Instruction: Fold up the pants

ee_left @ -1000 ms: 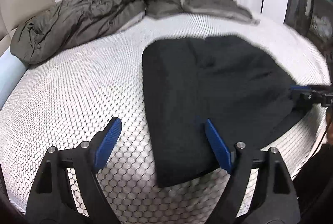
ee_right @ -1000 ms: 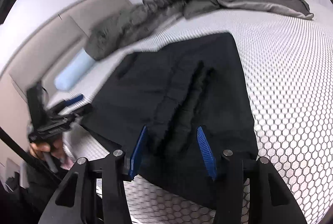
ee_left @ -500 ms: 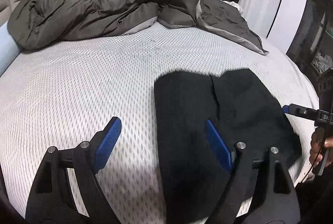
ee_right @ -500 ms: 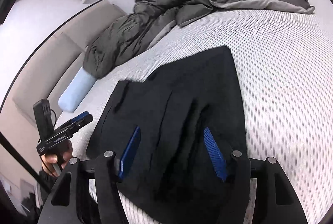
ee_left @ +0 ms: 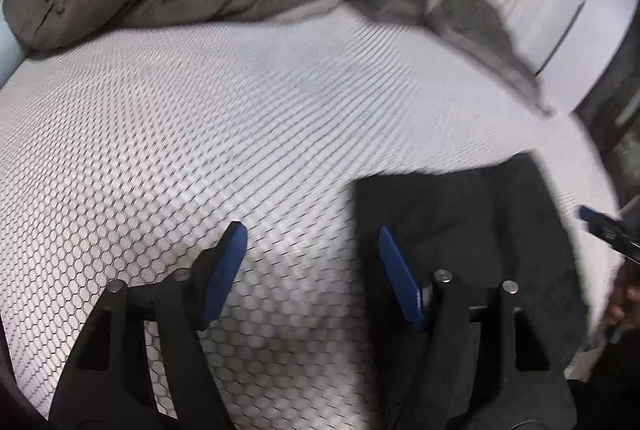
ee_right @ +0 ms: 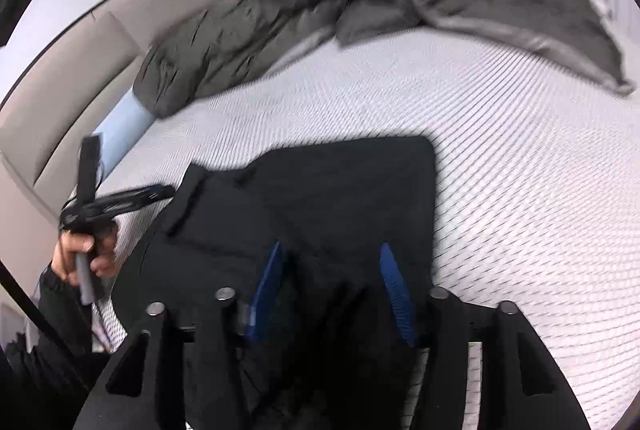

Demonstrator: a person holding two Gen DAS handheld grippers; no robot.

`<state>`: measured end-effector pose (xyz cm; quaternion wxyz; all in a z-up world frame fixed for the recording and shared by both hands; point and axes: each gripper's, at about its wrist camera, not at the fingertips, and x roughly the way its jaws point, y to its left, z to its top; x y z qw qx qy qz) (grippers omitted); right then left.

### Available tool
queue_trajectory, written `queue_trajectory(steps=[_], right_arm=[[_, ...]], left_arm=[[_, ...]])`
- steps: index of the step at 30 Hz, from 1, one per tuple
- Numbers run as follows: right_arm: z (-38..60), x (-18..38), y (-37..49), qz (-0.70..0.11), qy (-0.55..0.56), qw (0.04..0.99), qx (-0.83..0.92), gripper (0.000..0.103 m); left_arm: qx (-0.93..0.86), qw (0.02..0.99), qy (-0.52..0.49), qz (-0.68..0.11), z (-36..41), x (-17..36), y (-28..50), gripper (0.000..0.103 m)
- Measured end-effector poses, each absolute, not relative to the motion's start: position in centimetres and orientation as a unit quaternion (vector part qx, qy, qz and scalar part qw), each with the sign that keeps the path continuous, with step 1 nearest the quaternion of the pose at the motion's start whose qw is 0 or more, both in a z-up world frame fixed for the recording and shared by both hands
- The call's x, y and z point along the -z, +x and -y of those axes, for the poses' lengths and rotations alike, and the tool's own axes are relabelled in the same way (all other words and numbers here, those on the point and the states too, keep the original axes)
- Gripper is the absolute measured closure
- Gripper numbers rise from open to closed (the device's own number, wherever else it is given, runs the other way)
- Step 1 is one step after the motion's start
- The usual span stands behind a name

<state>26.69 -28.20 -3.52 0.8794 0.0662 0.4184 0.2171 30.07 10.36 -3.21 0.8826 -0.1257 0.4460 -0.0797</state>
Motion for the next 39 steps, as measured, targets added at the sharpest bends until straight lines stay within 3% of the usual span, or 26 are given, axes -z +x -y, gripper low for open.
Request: queue_trajectory(steps=[4,6,8,9,11,12,16,18,20,21,22,24,27,29,31,37,39], right_arm=[[31.4,4.2,28.7,-0.426,0.122,0.877,-0.185,0.038],[32.3,5.5,29.7,-0.443,0.149,0.864,-0.186,0.041],[31.7,7.1,30.7,-0.462,0.146,0.853,-0.195,0.071],[31.2,7.6,31.1,-0.47,0.134,0.851,-0.191,0.074],[31.0,8.0,31.3,-0.464,0.125,0.856,-0.192,0.085],[31.2,7.9,31.3,-0.459,0.127,0.858,-0.191,0.085],[32.9,7.6,30.7,-0.461,0.13,0.861,-0.172,0.075],[33.9,7.3,29.6,-0.466,0.147,0.853,-0.181,0.07],[34.7,6.5,27.4,-0.451,0.147,0.859,-0.192,0.05],[35.1,6.2,26.0,-0.443,0.148,0.862,-0.197,0.047],[35.5,6.2,24.4,-0.438,0.152,0.862,-0.205,0.047],[35.7,6.6,21.6,-0.441,0.159,0.854,-0.225,0.047],[34.8,8.3,20.0,-0.454,0.156,0.843,-0.243,0.048],[34.6,9.4,19.4,-0.46,0.16,0.841,-0.235,0.067],[34.5,9.7,19.3,-0.458,0.171,0.836,-0.249,0.087],[33.5,9.5,17.4,-0.455,0.139,0.845,-0.244,0.088],[33.7,8.9,16.9,-0.448,0.136,0.848,-0.248,0.084]], left_arm=[[0.131,0.869,-0.135,-0.457,-8.3,3.6,30.8,0.037],[0.138,0.864,-0.117,-0.47,-6.6,4.5,31.5,0.043],[0.141,0.861,-0.125,-0.473,-6.1,5.2,31.4,0.057],[0.143,0.859,-0.141,-0.471,-6.2,5.2,31.7,0.062],[0.119,0.868,-0.137,-0.463,-6.5,5.3,31.8,0.097],[0.096,0.872,-0.131,-0.462,-6.7,5.5,32.0,0.1],[0.058,0.868,-0.132,-0.475,-7.6,6.2,32.4,0.099],[0.074,0.862,-0.14,-0.481,-7.9,5.7,31.7,0.093],[0.083,0.869,-0.134,-0.469,-7.5,4.7,30.4,0.069],[0.085,0.875,-0.13,-0.458,-7.2,4.0,29.2,0.061],[0.093,0.877,-0.133,-0.452,-7.0,3.6,28.4,0.043],[0.128,0.875,-0.147,-0.443,-6.6,3.4,26.5,0.026],[0.145,0.877,-0.115,-0.443,-4.3,3.4,24.8,0.027],[0.153,0.871,-0.108,-0.454,-3.6,4.2,24.5,0.042],[0.152,0.864,-0.123,-0.464,-3.4,5.0,24.4,0.047],[0.144,0.871,-0.111,-0.457,-3.7,4.7,22.7,0.052],[0.136,0.874,-0.104,-0.455,-4.0,4.6,21.5,0.052]])
